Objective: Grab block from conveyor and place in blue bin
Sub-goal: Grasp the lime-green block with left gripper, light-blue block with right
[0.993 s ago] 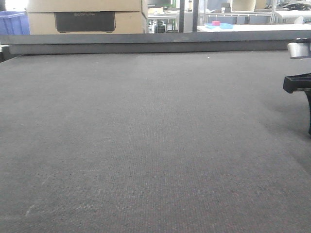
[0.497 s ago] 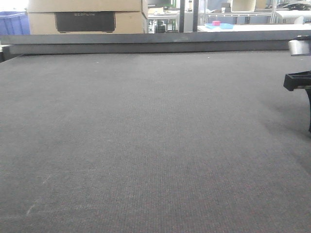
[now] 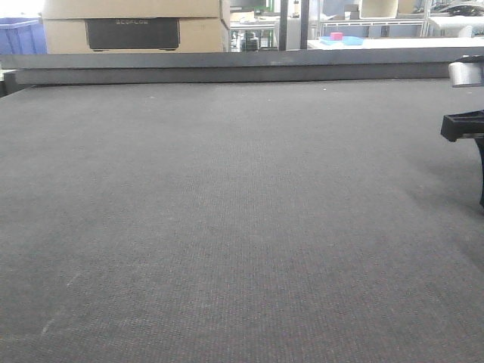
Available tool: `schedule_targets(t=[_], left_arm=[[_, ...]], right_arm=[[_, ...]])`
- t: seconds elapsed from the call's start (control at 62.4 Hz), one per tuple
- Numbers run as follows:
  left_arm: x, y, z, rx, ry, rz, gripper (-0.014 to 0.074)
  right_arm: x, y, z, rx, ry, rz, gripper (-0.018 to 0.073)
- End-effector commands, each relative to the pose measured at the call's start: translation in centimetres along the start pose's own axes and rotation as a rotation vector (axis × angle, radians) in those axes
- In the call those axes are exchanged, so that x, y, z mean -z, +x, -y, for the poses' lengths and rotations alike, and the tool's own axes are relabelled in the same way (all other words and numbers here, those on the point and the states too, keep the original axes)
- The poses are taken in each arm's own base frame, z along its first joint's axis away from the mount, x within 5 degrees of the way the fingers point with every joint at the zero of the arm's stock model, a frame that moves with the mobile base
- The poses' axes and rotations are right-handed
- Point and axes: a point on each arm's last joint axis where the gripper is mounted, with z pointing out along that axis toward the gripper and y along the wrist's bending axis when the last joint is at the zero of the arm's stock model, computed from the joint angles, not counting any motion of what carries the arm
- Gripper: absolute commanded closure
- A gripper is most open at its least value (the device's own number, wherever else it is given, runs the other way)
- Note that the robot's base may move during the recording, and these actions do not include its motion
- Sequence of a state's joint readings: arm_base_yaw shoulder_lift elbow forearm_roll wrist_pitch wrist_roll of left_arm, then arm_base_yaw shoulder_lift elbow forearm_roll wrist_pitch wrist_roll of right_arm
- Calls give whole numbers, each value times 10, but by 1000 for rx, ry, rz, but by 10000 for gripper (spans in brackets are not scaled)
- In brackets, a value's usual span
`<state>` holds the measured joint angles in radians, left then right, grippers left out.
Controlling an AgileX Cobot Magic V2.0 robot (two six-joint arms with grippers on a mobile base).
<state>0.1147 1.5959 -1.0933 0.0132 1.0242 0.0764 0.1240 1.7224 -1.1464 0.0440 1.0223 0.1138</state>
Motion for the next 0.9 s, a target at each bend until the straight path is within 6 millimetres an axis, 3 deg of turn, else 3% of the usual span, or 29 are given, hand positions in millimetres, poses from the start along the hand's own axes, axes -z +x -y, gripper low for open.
schedule_targets(t=[0.0,0.208,0.513,0.689,0.881], left_arm=[[-12,-3,0,5,7,-27,174],[-21,-5,0,4,10,-53,235],[-19,-5,0,8,15,-47,699],[4,-2,0,7,7,50,707],[51,4,1,15,-1,293,707]], right_arm=[[5,-2,0,-5,-7,24,727],[5,-2,0,-7,-11,24,727],[16,1,-1,-8,-19,53,727],[46,11,-1,-2,-31,137,727],[84,23,0,54,-46,312,727]])
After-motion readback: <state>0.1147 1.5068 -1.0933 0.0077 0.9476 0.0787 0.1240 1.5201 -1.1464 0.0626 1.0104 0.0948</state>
